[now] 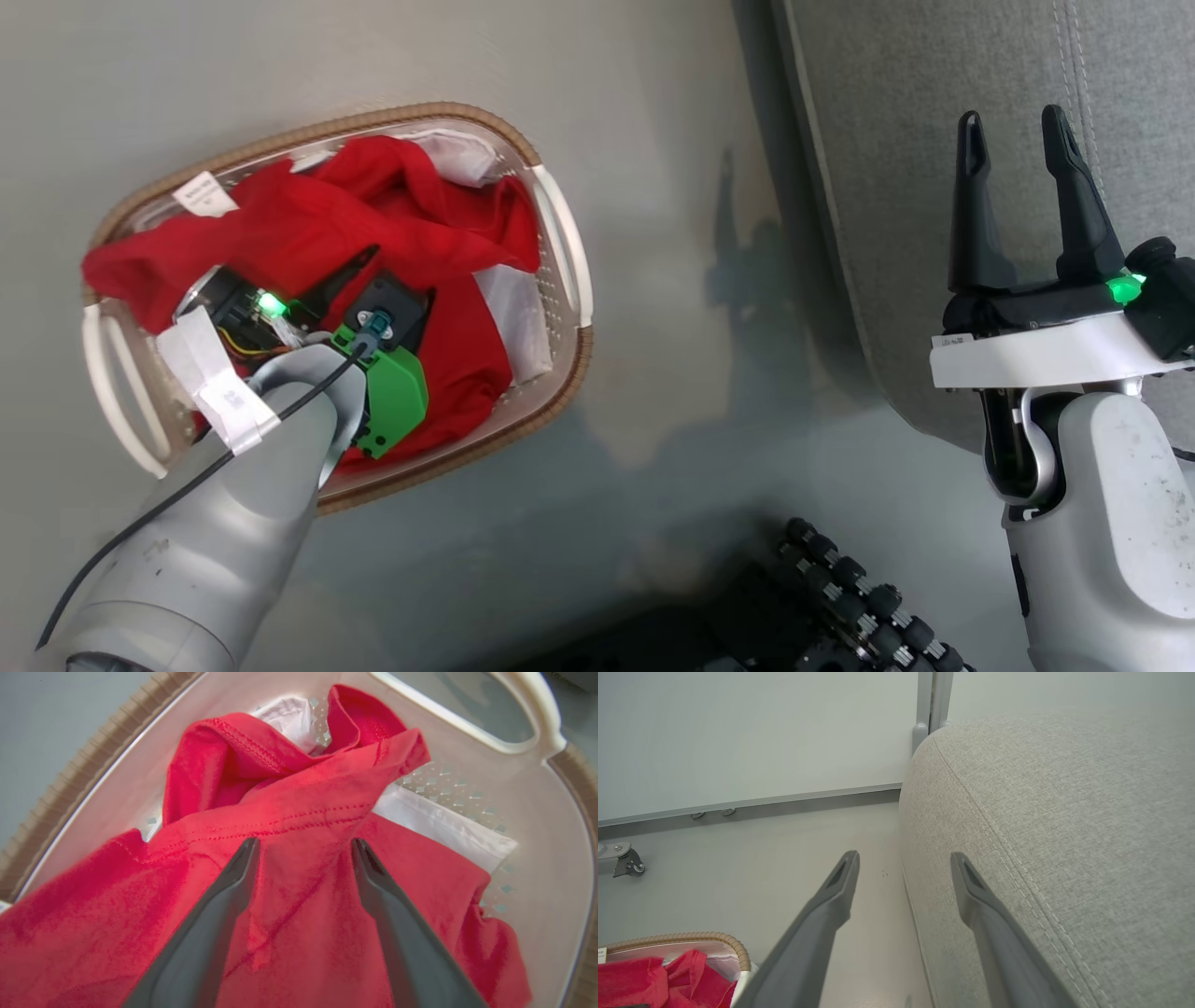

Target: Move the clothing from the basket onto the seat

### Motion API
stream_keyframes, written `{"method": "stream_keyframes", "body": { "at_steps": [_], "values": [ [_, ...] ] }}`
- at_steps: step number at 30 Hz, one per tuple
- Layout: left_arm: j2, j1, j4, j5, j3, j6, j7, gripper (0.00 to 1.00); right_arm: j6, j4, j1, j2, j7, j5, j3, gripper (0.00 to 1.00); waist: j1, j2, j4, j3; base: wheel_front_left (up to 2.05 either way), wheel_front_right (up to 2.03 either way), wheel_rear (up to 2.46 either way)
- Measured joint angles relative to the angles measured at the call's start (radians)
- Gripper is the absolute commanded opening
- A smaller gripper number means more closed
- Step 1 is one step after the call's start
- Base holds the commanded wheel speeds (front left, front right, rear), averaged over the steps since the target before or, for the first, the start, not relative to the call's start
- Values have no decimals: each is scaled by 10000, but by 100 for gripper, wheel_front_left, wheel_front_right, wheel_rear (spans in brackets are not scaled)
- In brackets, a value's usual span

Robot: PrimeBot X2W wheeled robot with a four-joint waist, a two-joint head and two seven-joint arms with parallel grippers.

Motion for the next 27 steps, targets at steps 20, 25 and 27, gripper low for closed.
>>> {"method": "stream_keyframes", "body": {
  "at_steps": [20,25,27],
  "values": [
    [-267,-848,272,-635,525,809,-397,0,0,234,-102,10,0,105,-121,100,-2,0,-333,224,0,0,0],
    [-489,-833,35,-869,608,698,-426,0,2,360,-39,12,0,-184,-318,100,-2,0,-82,-220,0,0,0],
    [-589,-802,-155,-941,612,648,-428,0,2,430,39,13,0,-334,-403,100,-2,0,43,-434,0,0,0]
  ]
}}
